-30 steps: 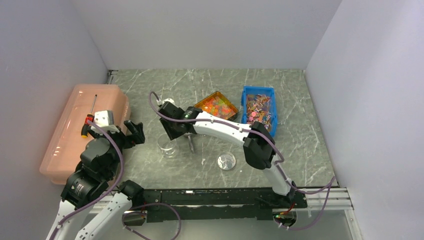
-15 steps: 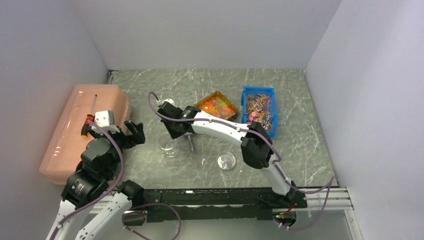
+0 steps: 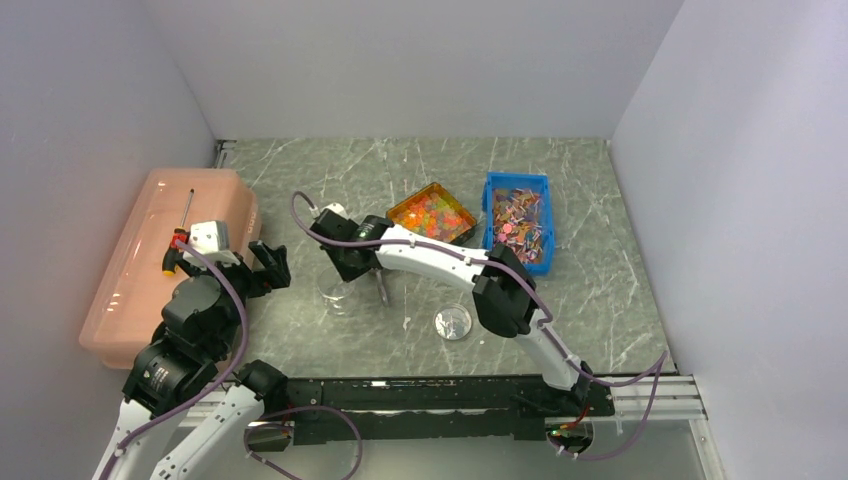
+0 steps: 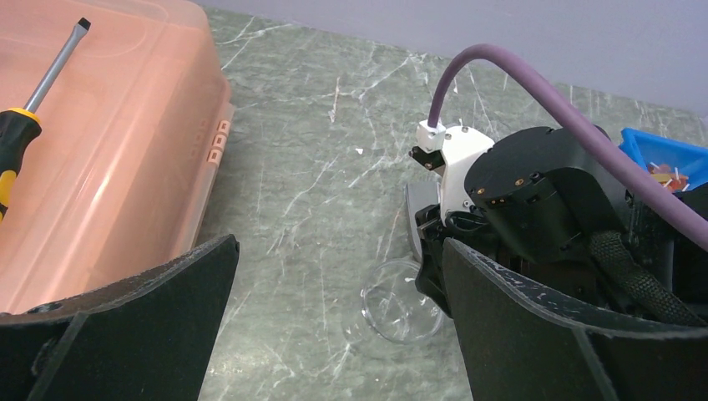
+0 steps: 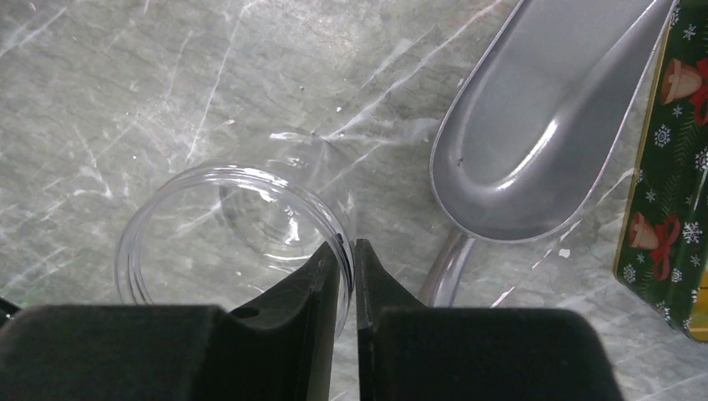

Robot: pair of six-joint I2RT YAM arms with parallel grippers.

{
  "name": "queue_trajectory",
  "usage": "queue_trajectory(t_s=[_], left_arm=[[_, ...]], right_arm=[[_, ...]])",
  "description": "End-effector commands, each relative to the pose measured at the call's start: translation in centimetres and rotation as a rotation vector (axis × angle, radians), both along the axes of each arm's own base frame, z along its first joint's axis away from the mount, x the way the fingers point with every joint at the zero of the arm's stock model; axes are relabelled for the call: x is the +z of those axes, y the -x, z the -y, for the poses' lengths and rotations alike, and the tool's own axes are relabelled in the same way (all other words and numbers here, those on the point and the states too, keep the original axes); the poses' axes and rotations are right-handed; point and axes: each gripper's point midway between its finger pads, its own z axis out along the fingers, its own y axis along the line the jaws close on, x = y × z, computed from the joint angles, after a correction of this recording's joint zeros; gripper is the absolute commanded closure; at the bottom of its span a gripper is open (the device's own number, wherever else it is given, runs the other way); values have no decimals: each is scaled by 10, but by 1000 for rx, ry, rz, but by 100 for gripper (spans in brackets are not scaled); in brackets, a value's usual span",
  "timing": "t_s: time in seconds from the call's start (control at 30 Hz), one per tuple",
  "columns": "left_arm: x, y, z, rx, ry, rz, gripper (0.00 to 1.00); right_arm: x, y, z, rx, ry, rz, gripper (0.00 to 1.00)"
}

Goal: Pack the candies
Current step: Adjust the packing bottle at the center of the board.

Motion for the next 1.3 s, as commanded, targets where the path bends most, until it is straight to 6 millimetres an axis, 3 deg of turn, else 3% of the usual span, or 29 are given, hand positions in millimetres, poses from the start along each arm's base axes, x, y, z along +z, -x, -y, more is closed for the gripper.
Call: queue_trajectory(t_s=[0.0, 0.17, 0.47, 0.73, 1.07, 1.27], left_arm=[[7, -3, 0, 8, 18, 30, 1], [6, -3, 0, 11, 15, 26, 1], [9, 0, -6, 35, 20, 41, 1], [9, 1, -8, 42, 20, 43, 1], [9, 0, -8, 41, 19, 43, 1], [8, -1, -7, 39, 16, 36, 1]], right_arm=[[19, -4, -3, 1, -8, 49, 89], [26, 0, -4, 7, -12, 57, 100], [48, 19, 4, 22, -58, 76, 100], [66, 46, 32, 25, -83, 82, 100], [61, 89, 69, 44, -28, 87, 100], [61, 104, 90, 19, -14, 83, 100]])
